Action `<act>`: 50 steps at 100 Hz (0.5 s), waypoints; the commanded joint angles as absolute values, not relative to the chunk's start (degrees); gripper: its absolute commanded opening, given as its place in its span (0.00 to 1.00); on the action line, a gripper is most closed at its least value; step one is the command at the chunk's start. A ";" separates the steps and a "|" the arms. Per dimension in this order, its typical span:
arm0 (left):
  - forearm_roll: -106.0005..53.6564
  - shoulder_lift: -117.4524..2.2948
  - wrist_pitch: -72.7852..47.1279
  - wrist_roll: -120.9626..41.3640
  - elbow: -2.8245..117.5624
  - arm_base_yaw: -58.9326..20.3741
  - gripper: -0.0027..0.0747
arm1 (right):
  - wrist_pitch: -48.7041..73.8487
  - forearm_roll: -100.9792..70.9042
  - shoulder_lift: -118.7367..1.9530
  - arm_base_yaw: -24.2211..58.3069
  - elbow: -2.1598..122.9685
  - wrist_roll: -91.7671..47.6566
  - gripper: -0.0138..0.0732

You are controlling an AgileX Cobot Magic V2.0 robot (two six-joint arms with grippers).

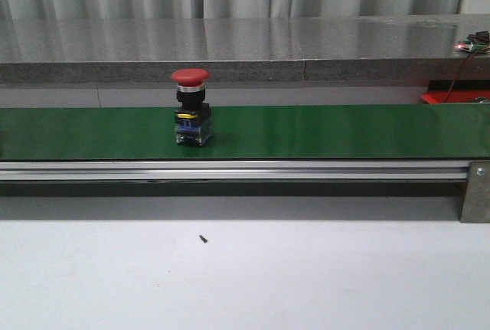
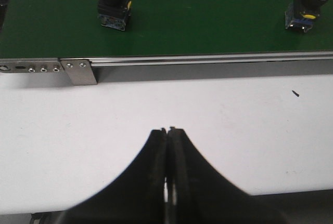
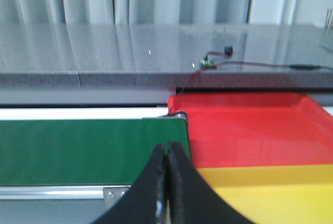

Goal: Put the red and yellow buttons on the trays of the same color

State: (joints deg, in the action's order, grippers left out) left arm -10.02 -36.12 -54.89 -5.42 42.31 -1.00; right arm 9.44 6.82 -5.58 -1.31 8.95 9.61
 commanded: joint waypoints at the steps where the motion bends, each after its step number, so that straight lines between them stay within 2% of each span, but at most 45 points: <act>1: -10.95 -36.07 -51.97 -5.46 43.70 -1.58 0.01 | 9.86 7.32 -11.77 -1.44 15.40 9.58 0.09; 37: -10.95 -36.07 -51.97 -5.46 43.70 -1.58 0.01 | 25.32 5.42 -38.60 -0.65 39.65 9.58 0.10; 50: -10.95 -36.07 -51.97 -5.46 43.70 -1.58 0.01 | 31.67 2.35 -47.51 2.46 48.28 7.95 0.16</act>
State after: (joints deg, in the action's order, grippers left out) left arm -10.02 -36.12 -55.00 -5.42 42.31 -1.03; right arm 30.75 4.08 -42.27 0.48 41.32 9.61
